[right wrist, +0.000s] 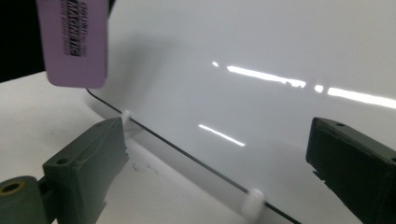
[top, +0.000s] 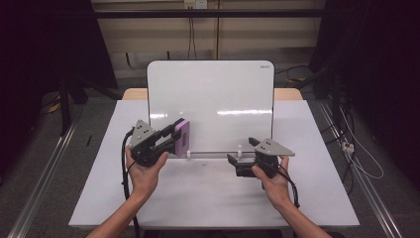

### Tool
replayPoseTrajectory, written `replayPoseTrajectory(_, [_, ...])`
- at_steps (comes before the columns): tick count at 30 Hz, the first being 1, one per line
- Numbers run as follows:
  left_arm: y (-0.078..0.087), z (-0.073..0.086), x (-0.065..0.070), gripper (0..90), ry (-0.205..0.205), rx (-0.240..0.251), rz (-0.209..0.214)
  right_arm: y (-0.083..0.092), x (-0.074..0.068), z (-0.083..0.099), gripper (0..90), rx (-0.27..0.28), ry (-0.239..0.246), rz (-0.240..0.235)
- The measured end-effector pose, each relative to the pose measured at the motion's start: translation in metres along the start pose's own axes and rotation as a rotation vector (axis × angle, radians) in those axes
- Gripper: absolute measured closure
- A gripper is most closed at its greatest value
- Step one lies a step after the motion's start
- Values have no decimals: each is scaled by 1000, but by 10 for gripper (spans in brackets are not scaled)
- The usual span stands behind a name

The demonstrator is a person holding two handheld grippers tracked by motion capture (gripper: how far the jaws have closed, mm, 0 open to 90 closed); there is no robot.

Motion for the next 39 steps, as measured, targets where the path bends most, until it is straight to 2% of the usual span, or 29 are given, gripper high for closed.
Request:
replayPoseTrajectory(4, [2,3,-5,670,-24,-26,-22,13,16,7,48,-9,-1,47])
replayPoseTrajectory(7, [4,7,-10,670,-13,-49,-43,21,25,10,48,-9,-5,74])
replayPoseTrajectory(9, [6,9,-13,670,-30,-71,-57,27,33,11,49,-9,2,103])
replayPoseTrajectory(11, [7,10,-16,671,-41,-85,-68,33,42,11,63,-5,0,150])
replayPoseTrajectory(12, [7,10,-17,670,-40,-89,-70,35,44,11,64,-4,-4,157])
replayPoseTrajectory(15, [9,12,-19,670,-68,-113,-78,42,51,15,63,-14,0,180])
replayPoseTrajectory(19, [11,14,-22,671,-132,-149,-122,52,56,25,60,-37,4,188])
replayPoseTrajectory(21, [10,17,-24,671,-135,-171,-130,57,60,29,60,-40,-9,200])
replayPoseTrajectory(24, [9,21,-29,671,-165,-200,-179,61,64,29,60,-28,-20,211])
replayPoseTrajectory(26, [8,22,-34,671,-161,-217,-198,62,63,30,60,-23,-22,210])
replayPoseTrajectory(29, [6,22,-43,672,-196,-240,-245,60,61,32,60,-28,-21,202])
replayPoseTrajectory(32, [1,24,-45,672,-223,-296,-260,59,61,33,60,-31,-23,202])
replayPoseTrajectory(34, [-3,26,-45,672,-220,-312,-255,59,62,34,60,-33,-25,202])
replayPoseTrajectory(37, [-7,28,-43,672,-248,-323,-274,59,62,34,60,-28,-29,201])
replayPoseTrajectory(39, [-12,30,-43,672,-250,-330,-280,59,62,35,60,-30,-29,198])
Point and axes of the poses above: each handheld gripper's, and its own axes: y roughly backward along the jaws, z roughly out of its underside, x roughly to its right, the point moved 10 cm from there along -y, roughly forward along the jaws, and after that the axes turned 5 degrees about -y, right-handed, at the moved point
